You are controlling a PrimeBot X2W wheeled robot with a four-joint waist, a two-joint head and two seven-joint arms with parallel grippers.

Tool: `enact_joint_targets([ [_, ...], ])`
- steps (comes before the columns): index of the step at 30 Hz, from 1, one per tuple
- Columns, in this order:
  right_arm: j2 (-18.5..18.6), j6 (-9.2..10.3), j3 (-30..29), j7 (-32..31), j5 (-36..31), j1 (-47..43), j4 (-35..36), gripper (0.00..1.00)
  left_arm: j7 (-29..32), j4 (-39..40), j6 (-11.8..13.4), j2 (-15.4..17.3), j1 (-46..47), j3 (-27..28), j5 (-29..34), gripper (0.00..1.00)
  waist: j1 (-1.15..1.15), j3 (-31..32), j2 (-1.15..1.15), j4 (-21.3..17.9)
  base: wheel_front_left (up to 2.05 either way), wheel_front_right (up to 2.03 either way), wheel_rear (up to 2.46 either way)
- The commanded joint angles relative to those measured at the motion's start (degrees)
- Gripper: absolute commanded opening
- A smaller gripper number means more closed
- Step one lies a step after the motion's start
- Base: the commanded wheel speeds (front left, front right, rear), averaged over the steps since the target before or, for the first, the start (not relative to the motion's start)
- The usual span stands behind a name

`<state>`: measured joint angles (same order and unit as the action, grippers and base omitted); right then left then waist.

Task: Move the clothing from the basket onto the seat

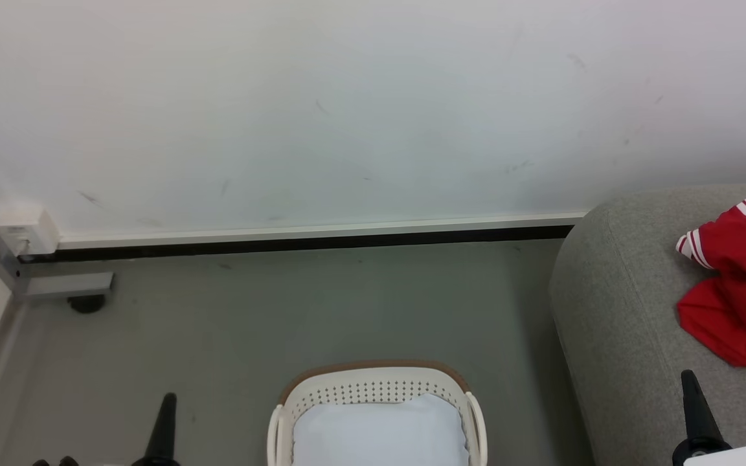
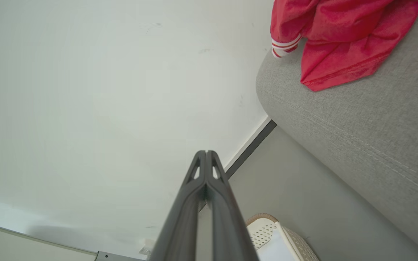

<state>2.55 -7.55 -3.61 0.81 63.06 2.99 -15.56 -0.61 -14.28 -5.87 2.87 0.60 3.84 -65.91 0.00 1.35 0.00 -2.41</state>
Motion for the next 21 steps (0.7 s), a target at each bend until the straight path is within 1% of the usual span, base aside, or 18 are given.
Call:
enact_joint_targets([
  [1, 0.5, 0.06, -0.3, -0.4, 1.61, 1.16, 0.68, 0.0, 0.39, 0.55, -0.35, 0.26, 1.2, 0.43, -1.55, 0.0, 0.0, -0.04, 0.0, 0.06, 0.0, 0.0, 0.0],
  [21, 0.54, 0.08, -1.38, -3.17, 12.39, 2.11, 1.07, 0.0, 3.07, 0.45, -0.89, 0.19, 3.1, 1.36, -11.15, 0.0, 0.0, -0.53, 0.0, 0.83, 0.0, 0.0, 0.0],
])
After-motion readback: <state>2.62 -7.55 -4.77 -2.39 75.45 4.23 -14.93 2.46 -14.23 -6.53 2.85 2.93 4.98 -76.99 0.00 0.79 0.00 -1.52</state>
